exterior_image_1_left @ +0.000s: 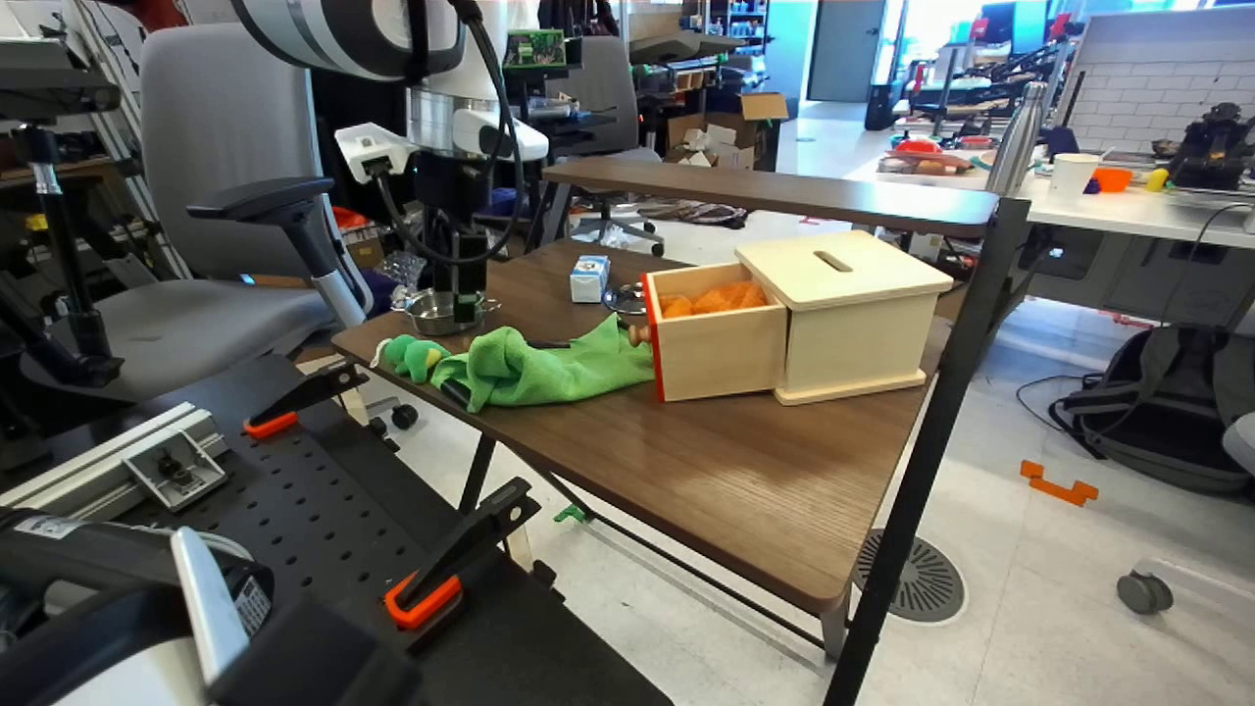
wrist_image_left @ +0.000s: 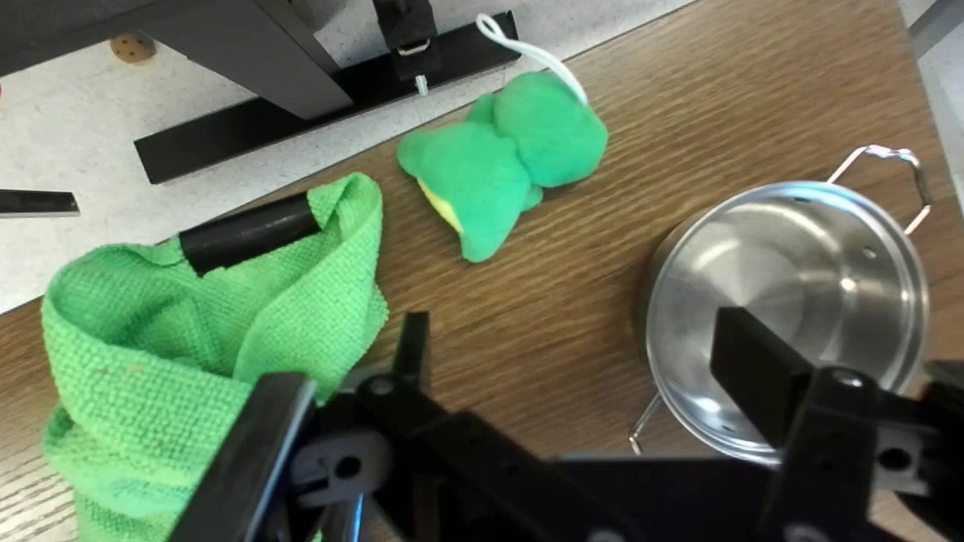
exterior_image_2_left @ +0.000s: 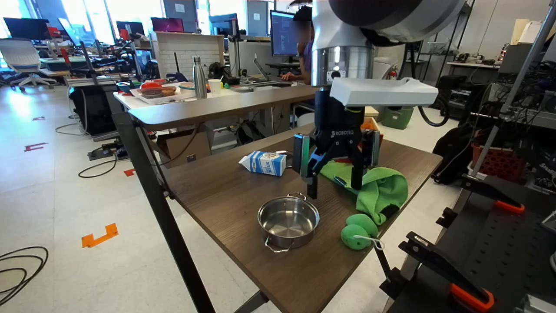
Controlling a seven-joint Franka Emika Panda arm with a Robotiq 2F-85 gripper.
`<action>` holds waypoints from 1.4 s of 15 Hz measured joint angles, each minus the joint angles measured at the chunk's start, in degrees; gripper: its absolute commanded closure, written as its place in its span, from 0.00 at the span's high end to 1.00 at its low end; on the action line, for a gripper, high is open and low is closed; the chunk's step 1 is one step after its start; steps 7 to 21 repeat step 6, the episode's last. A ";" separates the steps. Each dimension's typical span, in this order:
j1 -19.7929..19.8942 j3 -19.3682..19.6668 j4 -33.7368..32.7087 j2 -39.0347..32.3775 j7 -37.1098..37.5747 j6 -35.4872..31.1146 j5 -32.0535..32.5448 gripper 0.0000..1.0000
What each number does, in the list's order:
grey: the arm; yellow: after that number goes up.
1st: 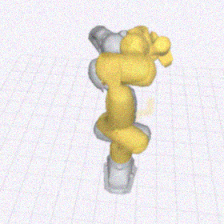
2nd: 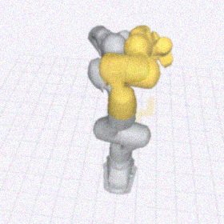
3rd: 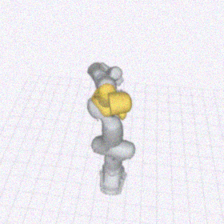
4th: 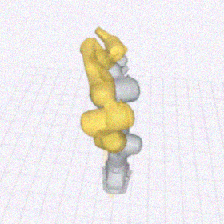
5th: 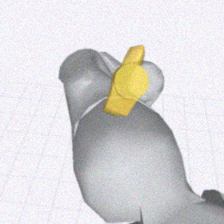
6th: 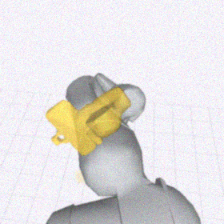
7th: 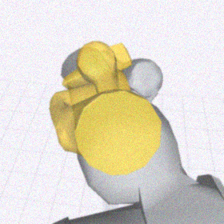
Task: Pick up the green toy and move it close to the edge of the table.
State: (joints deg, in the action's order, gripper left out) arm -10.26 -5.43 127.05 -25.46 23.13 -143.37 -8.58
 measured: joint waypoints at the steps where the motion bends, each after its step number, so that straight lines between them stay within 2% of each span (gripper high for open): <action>1: -0.01 -0.42 0.13 0.69 -0.28 0.00 -0.21 1.00; 6: 0.23 -4.03 3.46 10.68 -5.51 -0.36 -6.61 1.00; 21: 0.23 -4.03 3.46 10.68 -5.51 -0.36 -6.61 1.00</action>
